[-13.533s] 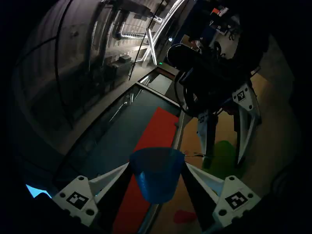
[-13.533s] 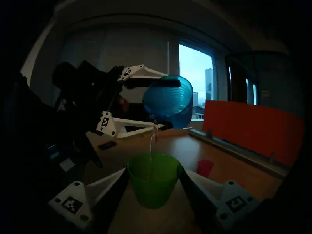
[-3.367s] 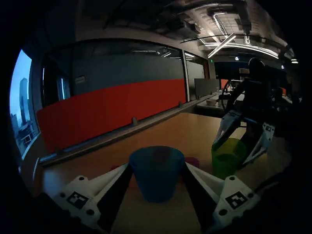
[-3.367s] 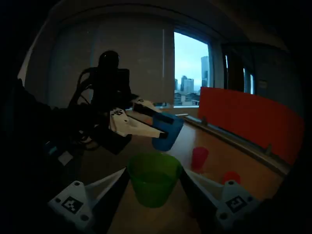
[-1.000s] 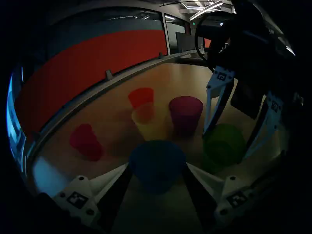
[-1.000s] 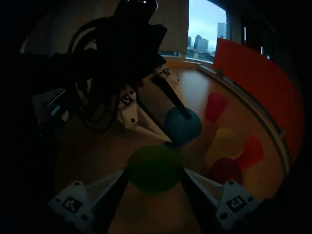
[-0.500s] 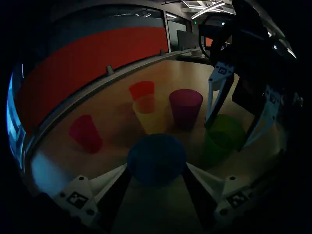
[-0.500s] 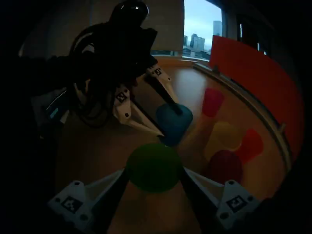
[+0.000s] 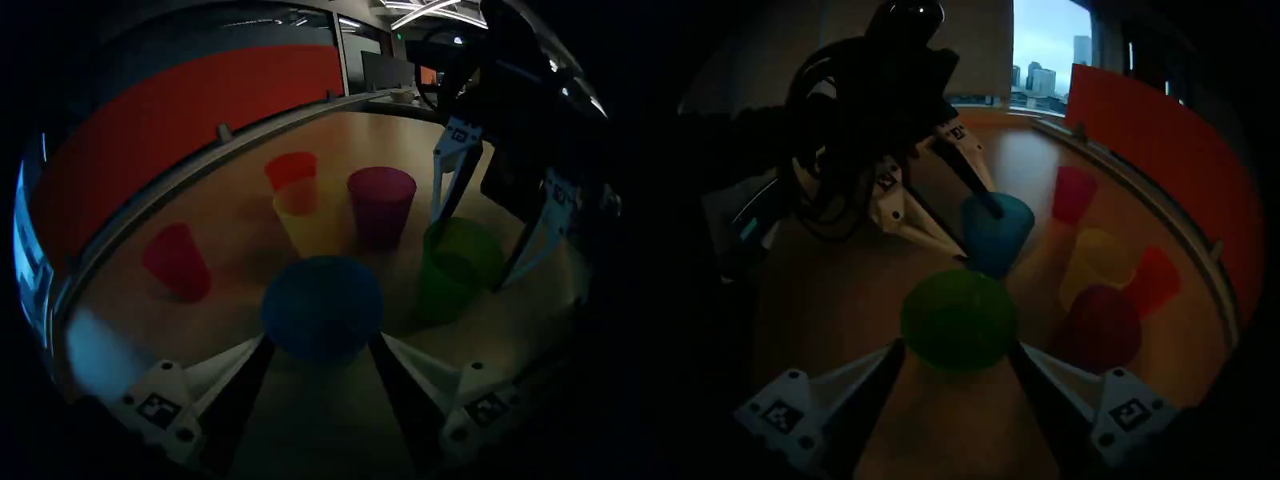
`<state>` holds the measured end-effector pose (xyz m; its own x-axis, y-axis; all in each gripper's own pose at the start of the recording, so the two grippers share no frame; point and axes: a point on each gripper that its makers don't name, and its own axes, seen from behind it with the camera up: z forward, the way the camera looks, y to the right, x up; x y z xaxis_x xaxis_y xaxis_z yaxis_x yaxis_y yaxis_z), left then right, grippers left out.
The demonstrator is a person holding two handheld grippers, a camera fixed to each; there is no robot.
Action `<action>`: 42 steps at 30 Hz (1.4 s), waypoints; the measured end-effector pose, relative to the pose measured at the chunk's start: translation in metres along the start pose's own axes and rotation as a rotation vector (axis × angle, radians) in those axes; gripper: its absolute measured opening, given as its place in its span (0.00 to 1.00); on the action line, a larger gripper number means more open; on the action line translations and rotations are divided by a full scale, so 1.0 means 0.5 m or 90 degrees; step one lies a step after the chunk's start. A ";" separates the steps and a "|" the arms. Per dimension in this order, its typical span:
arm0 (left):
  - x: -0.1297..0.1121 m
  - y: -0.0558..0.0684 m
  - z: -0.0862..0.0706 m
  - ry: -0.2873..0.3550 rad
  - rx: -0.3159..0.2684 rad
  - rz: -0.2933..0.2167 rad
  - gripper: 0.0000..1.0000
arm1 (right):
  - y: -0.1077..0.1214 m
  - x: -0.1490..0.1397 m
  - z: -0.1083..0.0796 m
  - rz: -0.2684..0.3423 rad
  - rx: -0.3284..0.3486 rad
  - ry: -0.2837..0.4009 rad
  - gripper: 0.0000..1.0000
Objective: Pour water
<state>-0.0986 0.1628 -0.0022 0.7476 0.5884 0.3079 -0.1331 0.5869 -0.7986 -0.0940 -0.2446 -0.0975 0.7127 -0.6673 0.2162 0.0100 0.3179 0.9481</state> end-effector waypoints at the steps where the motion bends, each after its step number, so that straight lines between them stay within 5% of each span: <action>1: -0.003 -0.001 -0.003 -0.003 0.001 0.000 0.86 | 0.000 -0.003 -0.003 0.001 -0.001 -0.001 1.00; 12: -0.045 -0.018 -0.062 -0.028 0.036 0.004 0.86 | -0.004 -0.036 -0.051 0.009 -0.029 0.003 1.00; 30: -0.074 -0.032 -0.192 -0.002 0.105 -0.032 0.86 | -0.009 -0.061 -0.149 0.041 -0.088 0.045 0.99; 42: -0.069 -0.035 -0.227 0.023 0.126 -0.056 0.86 | -0.007 -0.041 -0.180 0.066 -0.110 0.088 0.99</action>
<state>-0.0480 0.0689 -0.0574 0.7840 0.5119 0.3512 -0.1881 0.7350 -0.6515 -0.0453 -0.1715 -0.1262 0.8055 -0.5303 0.2646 0.0437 0.4984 0.8658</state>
